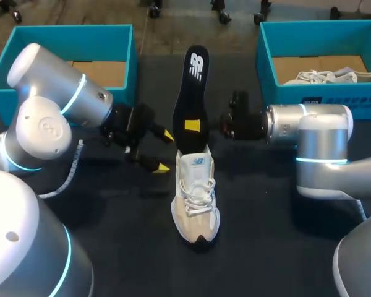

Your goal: Take the shoe out of the shoebox, open the shoe tongue, remove and reinsert the insole, then place the shoe into the shoebox

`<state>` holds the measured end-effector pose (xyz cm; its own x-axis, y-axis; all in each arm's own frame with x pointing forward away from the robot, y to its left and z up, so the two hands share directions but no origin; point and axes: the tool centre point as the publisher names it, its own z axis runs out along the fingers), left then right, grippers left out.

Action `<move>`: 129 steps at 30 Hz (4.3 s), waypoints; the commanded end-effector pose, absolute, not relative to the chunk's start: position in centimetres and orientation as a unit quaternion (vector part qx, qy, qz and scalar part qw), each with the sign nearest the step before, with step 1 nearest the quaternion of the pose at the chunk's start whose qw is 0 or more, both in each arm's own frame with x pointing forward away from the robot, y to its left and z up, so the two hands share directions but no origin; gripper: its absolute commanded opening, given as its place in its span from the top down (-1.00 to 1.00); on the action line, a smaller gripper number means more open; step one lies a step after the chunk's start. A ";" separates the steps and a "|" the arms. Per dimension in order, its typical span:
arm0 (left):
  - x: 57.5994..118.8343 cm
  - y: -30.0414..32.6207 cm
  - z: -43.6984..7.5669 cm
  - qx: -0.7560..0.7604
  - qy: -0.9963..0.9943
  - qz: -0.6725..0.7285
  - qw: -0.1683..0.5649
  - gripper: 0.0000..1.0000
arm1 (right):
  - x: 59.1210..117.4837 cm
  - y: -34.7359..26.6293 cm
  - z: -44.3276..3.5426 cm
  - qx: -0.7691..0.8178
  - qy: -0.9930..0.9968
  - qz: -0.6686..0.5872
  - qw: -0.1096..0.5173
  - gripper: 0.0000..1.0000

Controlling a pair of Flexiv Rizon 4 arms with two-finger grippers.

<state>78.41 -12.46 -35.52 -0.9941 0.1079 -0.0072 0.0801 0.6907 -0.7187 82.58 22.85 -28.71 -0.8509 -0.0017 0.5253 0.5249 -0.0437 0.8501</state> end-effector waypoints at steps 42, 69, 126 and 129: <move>79.3 -13.6 -36.0 -0.051 -0.922 0.383 0.021 -1.00 | 80.7 23.3 -32.2 -0.176 -0.682 -0.681 0.200 1.00; 79.3 -13.6 -36.4 -0.051 -0.925 0.375 0.025 -1.00 | 77.0 22.9 -35.0 -0.254 -0.669 -0.646 0.264 1.00; 79.8 -13.9 -36.7 -0.069 -0.927 0.367 0.032 -1.00 | 76.5 22.5 -35.3 -0.289 -0.681 -0.598 0.307 1.00; 79.9 -14.0 -36.7 -0.070 -0.927 0.368 0.033 -1.00 | 76.1 22.6 -35.8 -0.296 -0.678 -0.595 0.314 1.00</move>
<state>79.69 -13.88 -36.64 -0.9886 0.1507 0.0065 0.1051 0.7191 -0.6869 76.79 22.21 -35.14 -0.6282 0.0238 0.7777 0.7740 0.1211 0.6215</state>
